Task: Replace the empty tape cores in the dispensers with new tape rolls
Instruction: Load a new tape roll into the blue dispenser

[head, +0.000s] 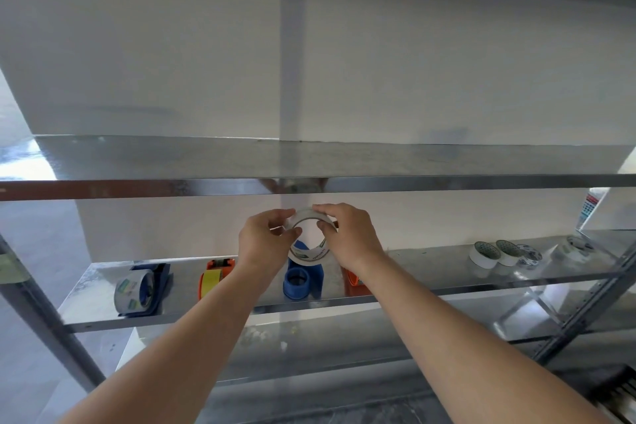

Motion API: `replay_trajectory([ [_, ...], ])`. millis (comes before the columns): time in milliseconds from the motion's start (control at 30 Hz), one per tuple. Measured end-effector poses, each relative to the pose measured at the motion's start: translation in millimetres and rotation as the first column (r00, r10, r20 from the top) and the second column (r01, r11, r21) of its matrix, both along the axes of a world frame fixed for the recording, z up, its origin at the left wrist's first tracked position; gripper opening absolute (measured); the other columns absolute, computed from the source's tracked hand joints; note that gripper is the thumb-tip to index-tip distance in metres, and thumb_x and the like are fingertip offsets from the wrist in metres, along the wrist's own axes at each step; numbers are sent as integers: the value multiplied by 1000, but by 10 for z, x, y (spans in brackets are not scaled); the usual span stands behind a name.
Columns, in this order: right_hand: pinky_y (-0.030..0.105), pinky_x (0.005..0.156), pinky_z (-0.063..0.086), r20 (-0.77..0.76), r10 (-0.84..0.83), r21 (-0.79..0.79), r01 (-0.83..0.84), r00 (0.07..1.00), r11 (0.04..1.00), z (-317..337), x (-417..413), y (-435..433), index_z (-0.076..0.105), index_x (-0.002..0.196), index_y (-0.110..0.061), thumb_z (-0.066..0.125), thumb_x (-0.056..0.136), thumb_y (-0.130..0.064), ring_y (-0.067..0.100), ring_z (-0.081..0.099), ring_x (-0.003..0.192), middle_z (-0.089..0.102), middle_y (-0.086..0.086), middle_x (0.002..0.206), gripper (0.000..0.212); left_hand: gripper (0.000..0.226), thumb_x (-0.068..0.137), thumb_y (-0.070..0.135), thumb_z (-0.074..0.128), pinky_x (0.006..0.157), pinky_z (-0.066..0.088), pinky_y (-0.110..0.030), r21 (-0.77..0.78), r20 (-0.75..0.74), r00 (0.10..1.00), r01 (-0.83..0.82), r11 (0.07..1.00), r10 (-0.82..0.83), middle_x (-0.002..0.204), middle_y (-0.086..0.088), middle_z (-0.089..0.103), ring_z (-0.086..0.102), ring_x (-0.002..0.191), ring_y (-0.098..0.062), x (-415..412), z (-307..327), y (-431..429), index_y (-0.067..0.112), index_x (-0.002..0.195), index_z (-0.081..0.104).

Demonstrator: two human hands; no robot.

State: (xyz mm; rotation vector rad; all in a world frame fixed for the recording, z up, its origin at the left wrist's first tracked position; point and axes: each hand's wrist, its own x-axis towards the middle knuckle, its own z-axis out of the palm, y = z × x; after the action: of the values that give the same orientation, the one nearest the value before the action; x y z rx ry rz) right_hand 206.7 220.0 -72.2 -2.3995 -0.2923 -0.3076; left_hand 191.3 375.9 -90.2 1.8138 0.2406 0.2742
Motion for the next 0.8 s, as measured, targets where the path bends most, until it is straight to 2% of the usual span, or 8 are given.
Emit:
replay_trajectory([
  [167, 30, 108, 48, 20, -32, 43, 31, 999, 999, 14, -7, 2, 66, 140, -22, 64, 102, -21, 21, 63, 128, 65, -1, 142, 38, 43, 90, 28, 83, 93, 54, -31, 3, 13, 1000, -16, 1000, 16, 121, 0, 76, 71, 107, -22, -47, 17, 13, 14, 130, 72],
  [300, 24, 103, 47, 22, -60, 98, 57, 998, 994, -20, -10, -28, 67, 137, -21, 65, 102, -17, 18, 64, 124, 68, -1, 137, 36, 46, 90, 22, 84, 95, 58, -36, -120, 14, 1000, 23, 993, -22, 120, -1, 76, 71, 110, -24, -84, 17, 0, 16, 134, 72],
  [367, 20, 98, 45, 14, -67, 114, 65, 998, 991, -58, -14, -41, 67, 135, -20, 65, 102, -16, 17, 64, 122, 69, -1, 133, 34, 43, 91, 17, 82, 98, 60, -43, -173, 9, 999, 36, 984, -35, 116, 3, 74, 69, 112, -25, -107, 10, -12, 20, 133, 72],
  [433, 20, 96, 47, -10, -59, 121, 60, 998, 991, -104, -24, -53, 68, 132, -20, 65, 102, -16, 16, 65, 119, 69, -2, 130, 31, 41, 91, 12, 81, 99, 61, -53, -196, 3, 999, 37, 980, -37, 117, 5, 73, 70, 113, -29, -127, -9, -16, 20, 130, 73],
  [500, 22, 94, 51, -56, -45, 135, 52, 997, 989, -127, -43, -72, 69, 129, -20, 68, 100, -20, 15, 65, 116, 70, -3, 128, 28, 39, 91, 10, 81, 98, 62, -55, -181, -12, 999, 31, 983, -34, 121, 2, 73, 70, 114, -30, -141, -29, -14, 21, 128, 75],
  [600, 28, 95, 53, -147, -34, 162, 58, 989, 985, -139, -55, -94, 70, 127, -21, 71, 96, -35, 11, 62, 114, 68, -8, 126, 34, 39, 89, 8, 83, 97, 63, -52, -140, -29, 999, 36, 990, -41, 126, 2, 74, 72, 112, -27, -137, -98, 11, 24, 125, 77],
  [667, 27, 93, 53, -148, -46, 185, 73, 988, 980, -147, -52, -89, 74, 120, -21, 69, 94, -43, 6, 63, 107, 70, -12, 118, 34, 39, 90, 8, 83, 92, 65, -45, -104, -35, 998, 49, 993, -53, 124, 4, 74, 73, 108, -22, -141, -147, 15, 26, 124, 77],
  [800, 17, 74, 50, -125, -83, 193, 106, 989, 975, -179, -22, -58, 78, 100, -19, 71, 96, -37, 3, 66, 85, 75, -10, 96, 19, 38, 89, 9, 83, 85, 65, -38, -57, -51, 997, 58, 997, -61, 120, 6, 75, 75, 105, -21, -133, -225, 13, 30, 120, 77],
])
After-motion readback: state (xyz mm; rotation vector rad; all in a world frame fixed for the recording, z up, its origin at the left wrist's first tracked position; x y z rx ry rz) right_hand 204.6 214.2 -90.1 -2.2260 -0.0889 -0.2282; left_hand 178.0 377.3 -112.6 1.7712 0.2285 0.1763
